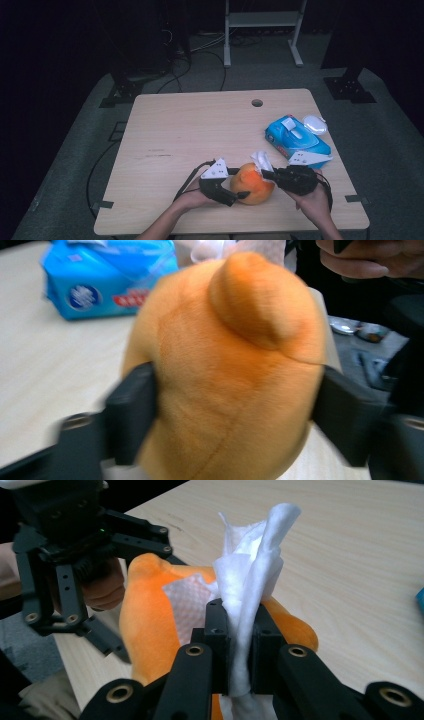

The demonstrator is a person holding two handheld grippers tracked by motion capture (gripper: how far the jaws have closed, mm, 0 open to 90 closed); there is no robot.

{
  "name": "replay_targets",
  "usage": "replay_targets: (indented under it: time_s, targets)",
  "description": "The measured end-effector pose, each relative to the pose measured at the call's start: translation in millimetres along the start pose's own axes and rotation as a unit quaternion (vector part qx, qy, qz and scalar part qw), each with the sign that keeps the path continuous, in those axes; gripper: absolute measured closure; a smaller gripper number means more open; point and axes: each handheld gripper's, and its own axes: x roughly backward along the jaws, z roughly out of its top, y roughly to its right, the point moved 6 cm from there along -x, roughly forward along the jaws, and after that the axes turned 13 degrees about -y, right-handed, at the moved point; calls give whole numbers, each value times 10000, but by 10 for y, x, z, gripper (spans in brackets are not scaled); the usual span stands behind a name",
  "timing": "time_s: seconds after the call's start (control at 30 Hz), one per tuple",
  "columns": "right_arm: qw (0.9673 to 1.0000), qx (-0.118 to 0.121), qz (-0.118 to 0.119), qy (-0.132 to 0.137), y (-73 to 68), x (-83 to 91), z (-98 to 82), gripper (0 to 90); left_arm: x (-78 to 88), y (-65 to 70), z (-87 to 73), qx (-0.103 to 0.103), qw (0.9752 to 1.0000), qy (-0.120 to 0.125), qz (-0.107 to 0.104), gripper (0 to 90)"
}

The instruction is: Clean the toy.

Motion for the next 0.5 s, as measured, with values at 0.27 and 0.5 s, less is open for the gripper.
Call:
replay_targets:
  time_s: [0.27, 0.5]
  targets:
    - [9980, 196, 483, 362, -221, 23, 250, 813, 191, -99, 74, 34, 9989, -80, 471, 414]
    - [9980, 353, 420, 327, -276, -111, 402, 812, 278, -168, 31, 140, 9984, -127, 541, 419]
